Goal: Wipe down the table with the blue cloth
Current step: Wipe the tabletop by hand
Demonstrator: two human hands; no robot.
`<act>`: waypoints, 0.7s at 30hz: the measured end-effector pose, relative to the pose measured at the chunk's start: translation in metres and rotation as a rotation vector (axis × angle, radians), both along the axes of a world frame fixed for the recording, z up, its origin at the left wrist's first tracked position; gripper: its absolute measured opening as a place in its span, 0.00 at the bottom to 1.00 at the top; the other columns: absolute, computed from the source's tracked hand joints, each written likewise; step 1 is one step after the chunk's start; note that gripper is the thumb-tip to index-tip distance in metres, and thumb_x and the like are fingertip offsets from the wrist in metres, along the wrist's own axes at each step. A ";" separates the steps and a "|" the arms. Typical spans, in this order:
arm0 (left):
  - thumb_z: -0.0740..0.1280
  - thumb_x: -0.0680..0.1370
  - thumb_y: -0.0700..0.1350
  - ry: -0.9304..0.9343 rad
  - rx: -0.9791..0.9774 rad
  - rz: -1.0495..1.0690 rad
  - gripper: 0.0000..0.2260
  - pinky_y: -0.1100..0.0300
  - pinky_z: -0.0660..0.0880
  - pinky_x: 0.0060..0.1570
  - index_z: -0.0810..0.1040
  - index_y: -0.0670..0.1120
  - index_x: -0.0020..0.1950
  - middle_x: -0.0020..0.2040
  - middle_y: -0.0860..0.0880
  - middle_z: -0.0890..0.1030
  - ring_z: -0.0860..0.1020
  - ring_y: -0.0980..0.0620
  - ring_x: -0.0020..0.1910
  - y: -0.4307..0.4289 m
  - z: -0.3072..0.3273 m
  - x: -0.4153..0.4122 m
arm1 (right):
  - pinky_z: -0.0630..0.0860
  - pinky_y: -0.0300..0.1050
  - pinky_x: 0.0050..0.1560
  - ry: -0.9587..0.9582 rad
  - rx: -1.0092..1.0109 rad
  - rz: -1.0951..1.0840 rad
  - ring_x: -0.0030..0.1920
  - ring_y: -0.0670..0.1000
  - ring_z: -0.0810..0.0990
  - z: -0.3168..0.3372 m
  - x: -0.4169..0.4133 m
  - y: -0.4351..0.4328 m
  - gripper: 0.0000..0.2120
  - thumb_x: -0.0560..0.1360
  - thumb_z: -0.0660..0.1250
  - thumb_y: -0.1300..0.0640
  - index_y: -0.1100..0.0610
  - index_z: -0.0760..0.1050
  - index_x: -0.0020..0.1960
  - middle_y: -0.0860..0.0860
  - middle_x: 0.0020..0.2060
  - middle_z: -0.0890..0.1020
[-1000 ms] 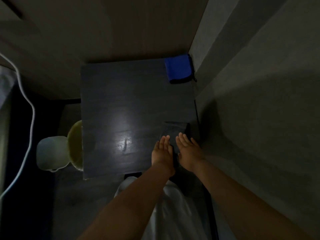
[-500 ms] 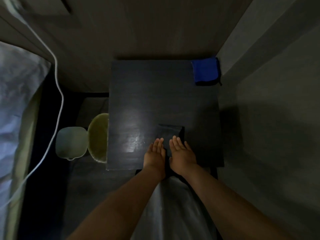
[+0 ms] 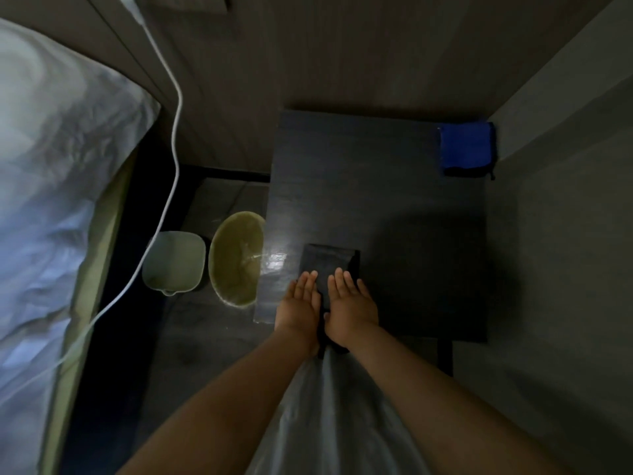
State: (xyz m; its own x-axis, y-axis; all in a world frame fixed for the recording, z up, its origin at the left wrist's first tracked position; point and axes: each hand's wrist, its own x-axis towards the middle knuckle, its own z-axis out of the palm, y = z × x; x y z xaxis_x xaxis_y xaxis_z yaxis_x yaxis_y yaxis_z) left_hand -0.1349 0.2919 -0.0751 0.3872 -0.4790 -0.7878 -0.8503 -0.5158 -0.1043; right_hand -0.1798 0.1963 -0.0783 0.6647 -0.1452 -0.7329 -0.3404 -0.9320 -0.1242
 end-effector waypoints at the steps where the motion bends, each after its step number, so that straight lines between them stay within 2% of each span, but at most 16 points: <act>1: 0.55 0.80 0.56 0.001 -0.003 0.015 0.37 0.48 0.40 0.75 0.38 0.38 0.77 0.76 0.38 0.35 0.36 0.42 0.76 0.006 0.000 0.003 | 0.39 0.50 0.77 -0.006 0.000 0.005 0.78 0.53 0.39 -0.001 0.003 0.006 0.36 0.80 0.53 0.47 0.59 0.38 0.78 0.56 0.78 0.39; 8: 0.49 0.82 0.55 0.013 -0.027 0.074 0.32 0.50 0.41 0.76 0.39 0.39 0.77 0.77 0.40 0.35 0.36 0.44 0.77 0.035 -0.005 0.020 | 0.39 0.50 0.77 -0.002 -0.009 0.042 0.78 0.53 0.39 -0.001 0.021 0.035 0.35 0.81 0.53 0.47 0.59 0.38 0.78 0.55 0.78 0.39; 15: 0.54 0.80 0.57 -0.001 -0.002 0.138 0.36 0.50 0.42 0.76 0.38 0.39 0.77 0.77 0.40 0.35 0.36 0.44 0.77 0.071 -0.006 0.028 | 0.39 0.50 0.77 0.002 0.009 0.127 0.78 0.53 0.38 -0.005 0.041 0.065 0.35 0.81 0.53 0.46 0.58 0.38 0.78 0.55 0.78 0.39; 21: 0.57 0.79 0.60 0.006 -0.095 0.193 0.40 0.51 0.41 0.76 0.37 0.39 0.77 0.77 0.41 0.34 0.36 0.45 0.77 0.084 -0.009 0.029 | 0.38 0.52 0.76 0.015 -0.054 0.202 0.77 0.55 0.36 -0.011 0.040 0.071 0.37 0.81 0.55 0.47 0.58 0.35 0.78 0.56 0.77 0.36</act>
